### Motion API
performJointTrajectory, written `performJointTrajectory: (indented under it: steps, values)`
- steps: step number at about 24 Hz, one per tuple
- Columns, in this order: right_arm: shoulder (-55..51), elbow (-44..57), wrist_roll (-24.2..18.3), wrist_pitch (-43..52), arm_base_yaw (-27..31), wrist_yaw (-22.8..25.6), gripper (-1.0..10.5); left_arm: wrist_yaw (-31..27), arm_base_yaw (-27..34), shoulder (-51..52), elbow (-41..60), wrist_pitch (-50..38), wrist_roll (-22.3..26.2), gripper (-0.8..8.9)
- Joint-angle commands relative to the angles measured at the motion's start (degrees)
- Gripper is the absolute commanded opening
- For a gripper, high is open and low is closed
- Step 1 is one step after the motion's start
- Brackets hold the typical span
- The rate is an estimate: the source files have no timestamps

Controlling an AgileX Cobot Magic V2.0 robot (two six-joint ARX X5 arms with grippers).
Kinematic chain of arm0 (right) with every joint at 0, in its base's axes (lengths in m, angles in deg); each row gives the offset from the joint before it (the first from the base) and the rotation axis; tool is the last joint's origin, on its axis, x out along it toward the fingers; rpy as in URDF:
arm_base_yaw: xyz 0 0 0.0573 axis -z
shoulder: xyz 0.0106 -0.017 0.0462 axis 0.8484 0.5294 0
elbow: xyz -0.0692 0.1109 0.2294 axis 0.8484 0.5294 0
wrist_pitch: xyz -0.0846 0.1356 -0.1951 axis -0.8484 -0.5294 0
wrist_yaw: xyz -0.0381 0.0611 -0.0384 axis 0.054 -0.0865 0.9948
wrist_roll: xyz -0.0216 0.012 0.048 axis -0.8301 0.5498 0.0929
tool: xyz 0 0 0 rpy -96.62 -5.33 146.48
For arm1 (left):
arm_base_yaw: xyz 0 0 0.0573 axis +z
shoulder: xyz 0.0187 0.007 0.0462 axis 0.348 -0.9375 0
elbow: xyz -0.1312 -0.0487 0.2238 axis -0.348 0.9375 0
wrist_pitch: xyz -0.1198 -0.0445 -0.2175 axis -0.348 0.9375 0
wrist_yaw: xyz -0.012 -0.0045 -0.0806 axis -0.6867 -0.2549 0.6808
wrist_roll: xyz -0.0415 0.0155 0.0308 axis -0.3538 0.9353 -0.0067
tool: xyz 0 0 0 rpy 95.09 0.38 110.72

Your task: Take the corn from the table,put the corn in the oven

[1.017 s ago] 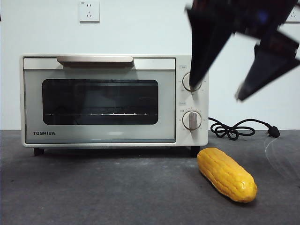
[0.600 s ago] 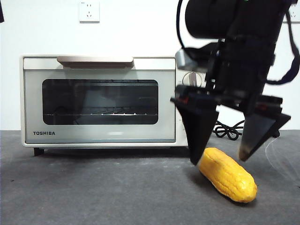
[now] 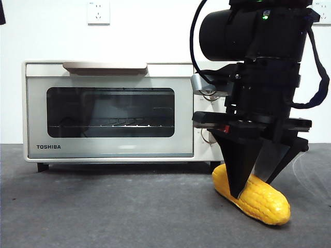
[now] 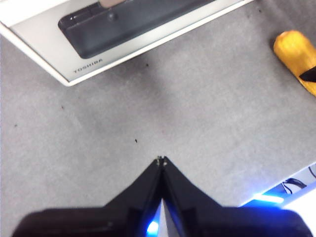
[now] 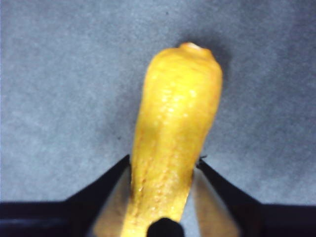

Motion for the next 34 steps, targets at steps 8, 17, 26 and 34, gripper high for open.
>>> performJointTrajectory:
  steps: [8,17,26,34]
  values:
    - [-12.94,-0.02,2.03,-4.02,-4.85,-0.94,-0.1,4.76,-0.17,-1.92,0.02,-13.62,0.04,-0.05]
    - [-31.69,-2.69,3.89,-10.80,-6.86,-4.44,-0.1,4.74,-0.13,-12.87,0.02,-26.34,0.04,-0.06]
    - [-36.94,-9.66,2.99,-17.53,-6.86,-4.48,-0.1,4.33,0.04,-16.28,0.02,-35.63,-0.07,-0.06]
    - [-37.22,-15.63,1.33,-19.74,-6.86,-4.46,-0.1,4.15,1.53,-19.67,0.02,-37.59,-0.07,-0.06]
